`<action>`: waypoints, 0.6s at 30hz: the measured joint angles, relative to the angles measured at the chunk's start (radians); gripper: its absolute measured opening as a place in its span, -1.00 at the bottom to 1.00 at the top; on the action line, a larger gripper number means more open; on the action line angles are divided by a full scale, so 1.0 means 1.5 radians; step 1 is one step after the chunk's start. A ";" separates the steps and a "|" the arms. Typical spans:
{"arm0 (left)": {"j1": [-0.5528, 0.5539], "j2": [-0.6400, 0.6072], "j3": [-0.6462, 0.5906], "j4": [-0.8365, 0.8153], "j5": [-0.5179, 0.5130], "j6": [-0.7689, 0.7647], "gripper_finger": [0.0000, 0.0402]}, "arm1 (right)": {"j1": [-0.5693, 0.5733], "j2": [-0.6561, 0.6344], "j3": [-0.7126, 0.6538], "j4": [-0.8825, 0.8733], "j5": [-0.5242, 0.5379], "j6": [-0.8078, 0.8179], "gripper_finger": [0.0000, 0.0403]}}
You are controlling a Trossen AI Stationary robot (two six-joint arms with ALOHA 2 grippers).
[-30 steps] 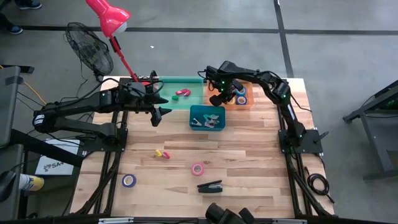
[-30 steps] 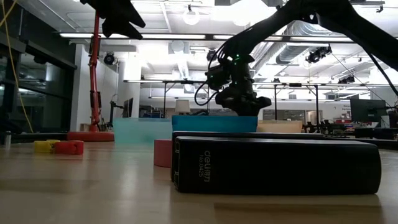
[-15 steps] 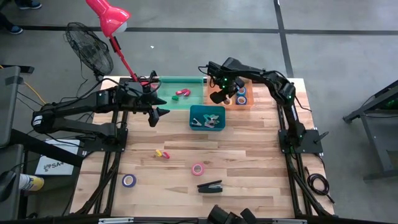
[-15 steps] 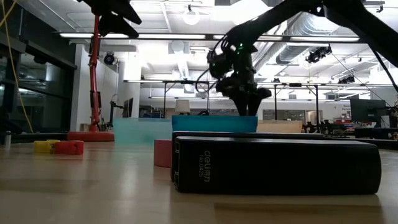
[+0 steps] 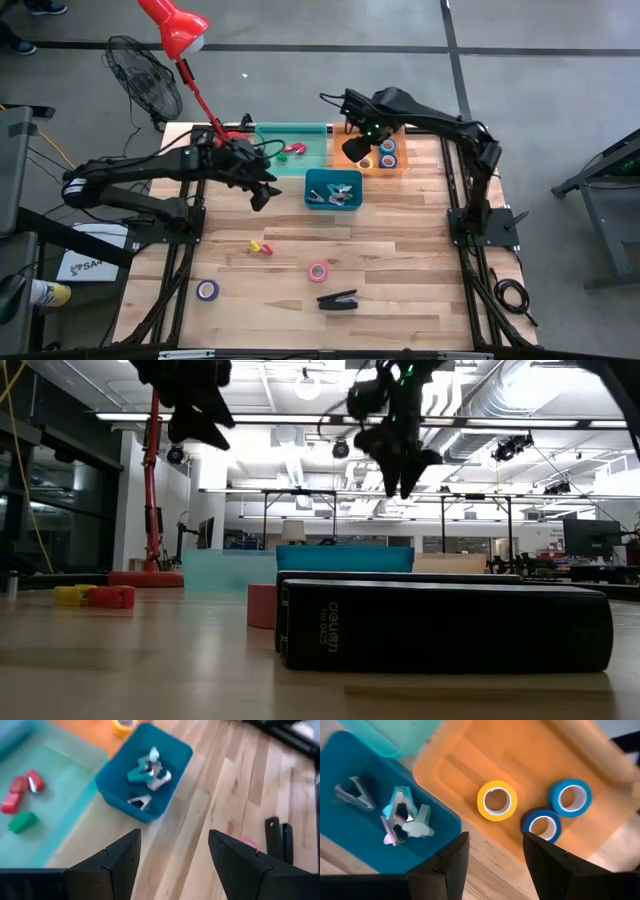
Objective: Pick and place Stapler, Stapler remover, tape
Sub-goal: Put the pink tape into the orange bin
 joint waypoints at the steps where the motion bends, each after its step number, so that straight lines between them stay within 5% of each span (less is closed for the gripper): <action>1: 0.000 0.010 0.000 0.000 0.007 0.000 0.14 | 0.006 -0.011 0.000 0.002 0.009 0.005 -0.12; 12: -0.046 0.103 -0.001 0.008 0.040 -0.008 0.14 | 0.091 -0.113 0.000 0.004 0.126 0.050 -0.12; 18: -0.122 0.156 -0.001 0.028 -0.019 -0.017 0.14 | 0.137 -0.138 0.000 0.003 0.171 0.068 -0.12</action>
